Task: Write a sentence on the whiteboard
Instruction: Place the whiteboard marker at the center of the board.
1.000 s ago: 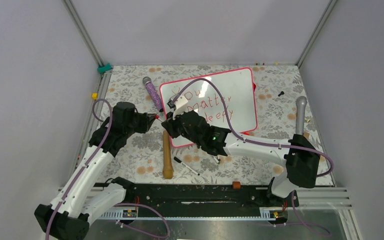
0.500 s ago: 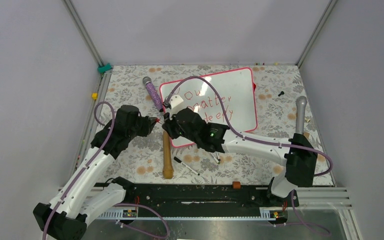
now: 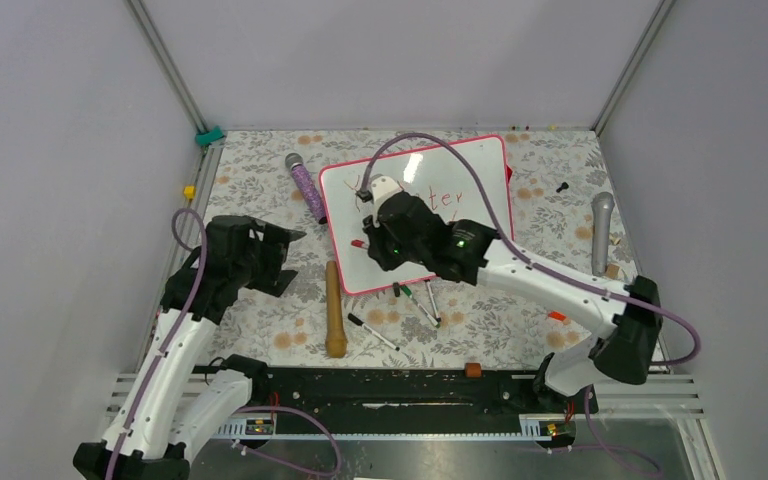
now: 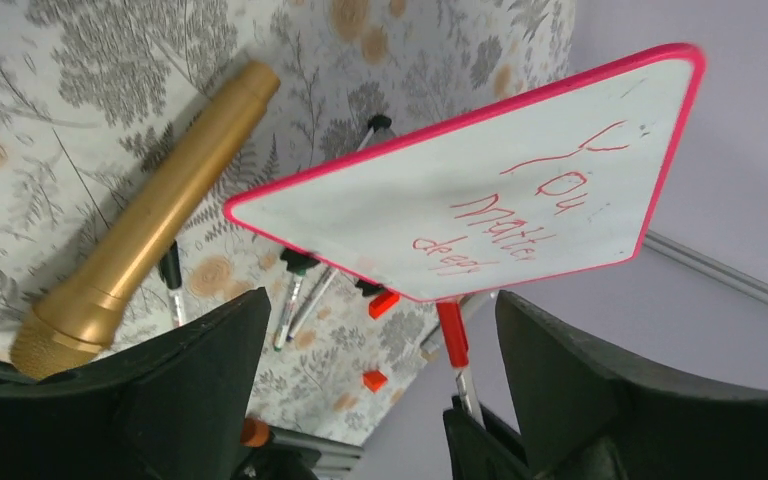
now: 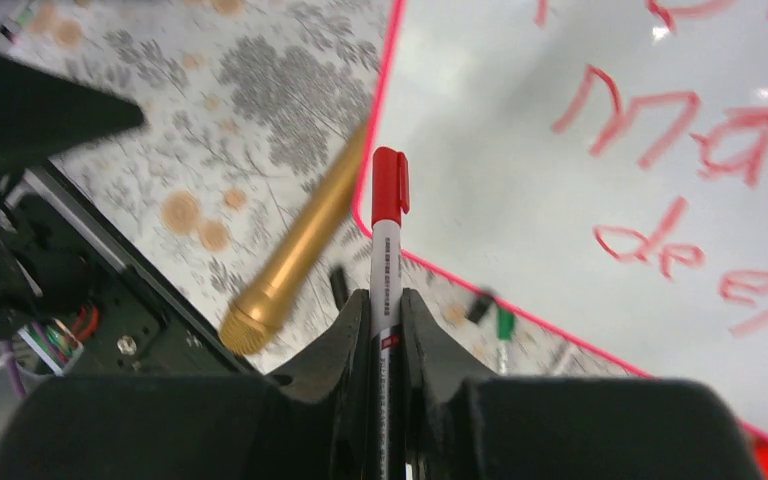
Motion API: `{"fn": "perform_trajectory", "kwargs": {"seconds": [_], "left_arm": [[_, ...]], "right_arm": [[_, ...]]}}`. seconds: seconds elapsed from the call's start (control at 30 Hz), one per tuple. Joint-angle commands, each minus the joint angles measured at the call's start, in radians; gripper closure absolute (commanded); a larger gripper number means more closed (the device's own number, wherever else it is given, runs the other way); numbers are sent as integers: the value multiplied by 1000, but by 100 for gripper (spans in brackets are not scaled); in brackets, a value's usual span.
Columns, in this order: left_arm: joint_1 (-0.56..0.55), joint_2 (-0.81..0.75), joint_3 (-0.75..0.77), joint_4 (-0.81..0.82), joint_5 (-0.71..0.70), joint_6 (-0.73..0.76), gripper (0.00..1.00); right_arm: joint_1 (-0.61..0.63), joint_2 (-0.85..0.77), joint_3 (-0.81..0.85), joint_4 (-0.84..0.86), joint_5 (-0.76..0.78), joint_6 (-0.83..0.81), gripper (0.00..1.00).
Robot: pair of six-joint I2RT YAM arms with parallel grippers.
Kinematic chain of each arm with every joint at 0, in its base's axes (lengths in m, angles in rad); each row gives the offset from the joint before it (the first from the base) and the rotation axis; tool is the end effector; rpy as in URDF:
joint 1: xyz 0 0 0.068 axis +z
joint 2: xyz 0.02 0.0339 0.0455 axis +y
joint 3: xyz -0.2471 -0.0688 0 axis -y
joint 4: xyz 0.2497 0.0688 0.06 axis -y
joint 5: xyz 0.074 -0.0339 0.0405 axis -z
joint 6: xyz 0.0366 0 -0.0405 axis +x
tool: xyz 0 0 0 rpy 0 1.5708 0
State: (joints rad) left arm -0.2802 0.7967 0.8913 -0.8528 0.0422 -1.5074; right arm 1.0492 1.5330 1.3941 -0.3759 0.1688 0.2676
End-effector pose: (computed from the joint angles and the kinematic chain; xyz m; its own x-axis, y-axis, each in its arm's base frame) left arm 0.1634 -0.0486 0.2975 -0.3470 -0.9377 -0.0170 -0.6401 0.2501 -0.7265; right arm 0.1857 0.3109 0.3311 -0.4433 -0.2483 -0.8613 -0.6891 0.7088 0.1504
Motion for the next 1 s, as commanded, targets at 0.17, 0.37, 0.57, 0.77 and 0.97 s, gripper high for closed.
{"fn": "perform_trajectory", "kwargs": {"seconds": [0.17,0.37,0.57,0.77,0.97], "left_arm": [[65,-46,52,76,-140,415,10],[65,-66,-55,248,-127,565,5],[65,-100,-106,289,-162,604,4],[64,-125,-138,278,-236,622,1],[64,-135,-198,296,-261,610,1]], "right_arm": [[-19,-104,97,-725,-12,-76,100],[-3,-9,12,-816,-51,-84,100],[21,12,-34,-725,-47,-24,100],[74,143,5,-744,-51,-28,100],[88,282,-45,-662,-33,-27,100]]}}
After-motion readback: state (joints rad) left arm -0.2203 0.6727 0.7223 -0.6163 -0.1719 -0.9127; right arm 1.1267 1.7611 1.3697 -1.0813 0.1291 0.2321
